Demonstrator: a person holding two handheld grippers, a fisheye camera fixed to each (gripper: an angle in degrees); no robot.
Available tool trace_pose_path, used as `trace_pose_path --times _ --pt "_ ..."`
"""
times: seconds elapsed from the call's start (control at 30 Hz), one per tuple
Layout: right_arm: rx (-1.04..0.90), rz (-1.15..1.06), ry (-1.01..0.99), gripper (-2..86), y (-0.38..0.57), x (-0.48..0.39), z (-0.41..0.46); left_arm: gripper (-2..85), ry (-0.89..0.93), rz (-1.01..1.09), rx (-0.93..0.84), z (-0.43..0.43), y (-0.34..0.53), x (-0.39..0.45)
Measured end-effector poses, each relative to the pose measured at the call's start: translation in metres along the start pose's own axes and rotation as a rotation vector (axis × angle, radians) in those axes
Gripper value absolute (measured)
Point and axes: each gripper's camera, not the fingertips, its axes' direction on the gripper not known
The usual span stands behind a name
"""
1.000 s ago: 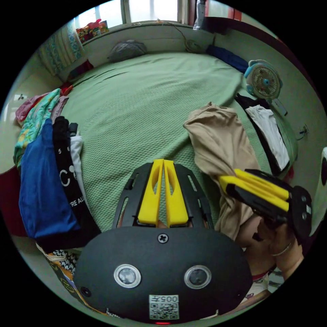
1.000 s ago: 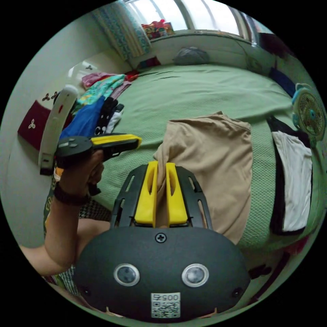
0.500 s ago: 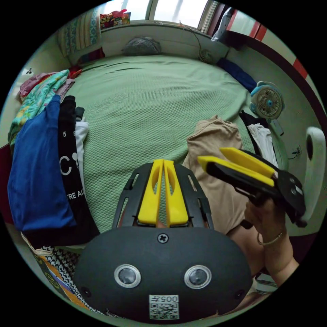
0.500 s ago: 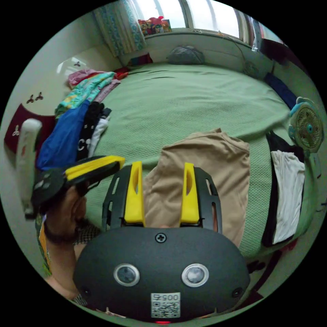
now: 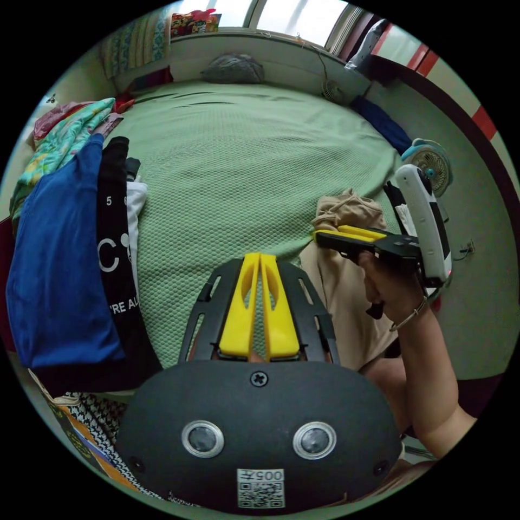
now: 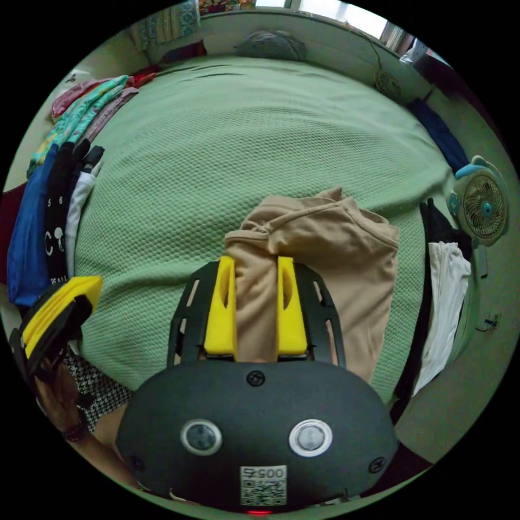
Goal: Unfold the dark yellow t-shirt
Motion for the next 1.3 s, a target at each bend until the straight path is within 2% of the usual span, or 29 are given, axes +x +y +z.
trace_pose_path --times 0.2,0.43,0.7,0.87,0.93,1.03,1.17,1.23,1.3 --pt "0.103 0.062 -0.079 3.4 0.006 0.003 -0.016 -0.7 0.033 -0.016 0.021 -0.006 0.006 -0.014" --pt "0.376 0.049 -0.060 3.1 0.027 -0.021 -0.076 -0.7 0.018 -0.011 0.037 -0.011 0.006 -0.020" --pt "0.517 -0.002 -0.085 3.9 -0.035 -0.071 -0.093 -0.7 -0.049 -0.023 0.029 -0.010 0.002 -0.027" --pt "0.517 -0.029 -0.153 6.9 -0.047 -0.067 -0.101 -0.7 -0.047 -0.037 0.030 -0.008 -0.007 -0.026" --pt "0.514 -0.032 -0.120 7.8 -0.037 -0.052 -0.099 -0.7 -0.048 -0.031 0.026 -0.005 -0.012 -0.022" --pt "0.415 0.011 -0.022 9.0 -0.029 -0.016 -0.078 -0.6 -0.052 -0.022 0.015 -0.001 -0.016 -0.016" --pt "0.147 0.121 -0.128 9.9 -0.042 0.038 -0.040 -0.7 -0.053 -0.018 -0.004 0.006 -0.017 -0.007" --pt "0.110 0.117 -0.182 8.9 -0.041 0.046 -0.027 -0.7 -0.060 -0.016 -0.018 0.010 -0.018 0.000" --pt "0.090 0.113 -0.154 7.0 -0.041 0.047 -0.017 -0.7 -0.075 -0.013 -0.024 0.014 -0.019 0.006"
